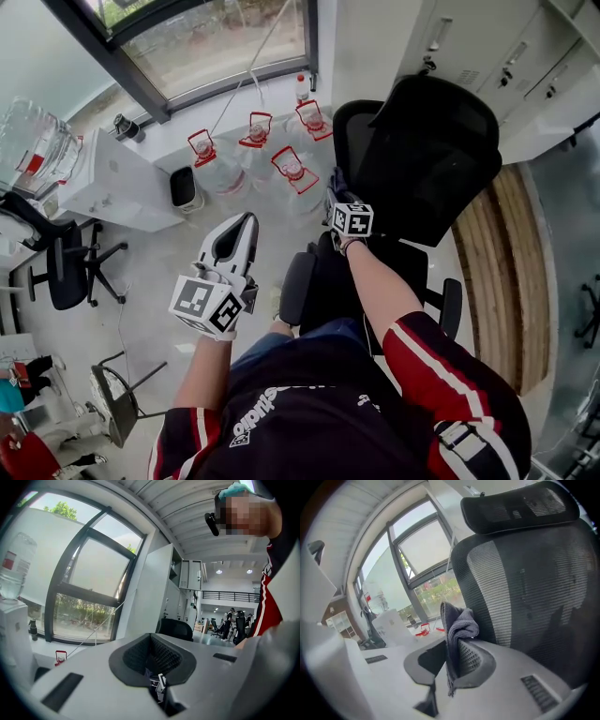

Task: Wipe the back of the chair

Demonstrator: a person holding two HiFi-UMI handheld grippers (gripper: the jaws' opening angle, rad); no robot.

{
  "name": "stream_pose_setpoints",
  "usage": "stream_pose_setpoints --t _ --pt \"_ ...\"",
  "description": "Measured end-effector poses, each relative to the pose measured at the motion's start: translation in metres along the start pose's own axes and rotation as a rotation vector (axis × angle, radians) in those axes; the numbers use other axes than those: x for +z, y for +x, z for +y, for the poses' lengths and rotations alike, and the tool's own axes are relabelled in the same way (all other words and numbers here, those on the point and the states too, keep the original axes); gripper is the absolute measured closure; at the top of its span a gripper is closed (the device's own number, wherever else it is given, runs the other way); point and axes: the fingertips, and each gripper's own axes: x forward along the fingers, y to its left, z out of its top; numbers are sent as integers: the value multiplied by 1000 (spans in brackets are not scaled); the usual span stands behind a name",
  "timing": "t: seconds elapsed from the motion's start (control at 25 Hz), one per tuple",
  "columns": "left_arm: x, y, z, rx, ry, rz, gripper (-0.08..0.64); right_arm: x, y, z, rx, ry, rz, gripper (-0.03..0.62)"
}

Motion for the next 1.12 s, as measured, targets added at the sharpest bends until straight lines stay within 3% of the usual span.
stream_pose_setpoints --t 0.16,0.48,0.76,1.12 --pt "-7 2 1 -6 -7 18 535 -39 -6 3 11 -7 61 535" --pt "-16 13 13 -26 -6 62 535 -100 -10 -23 -70 71 137 535" --pt "-22 37 8 -68 2 88 537 -103 -7 -58 -119 92 139 535" --pt "-38 57 -34 -90 9 110 535 -103 -48 -142 -195 114 115 535"
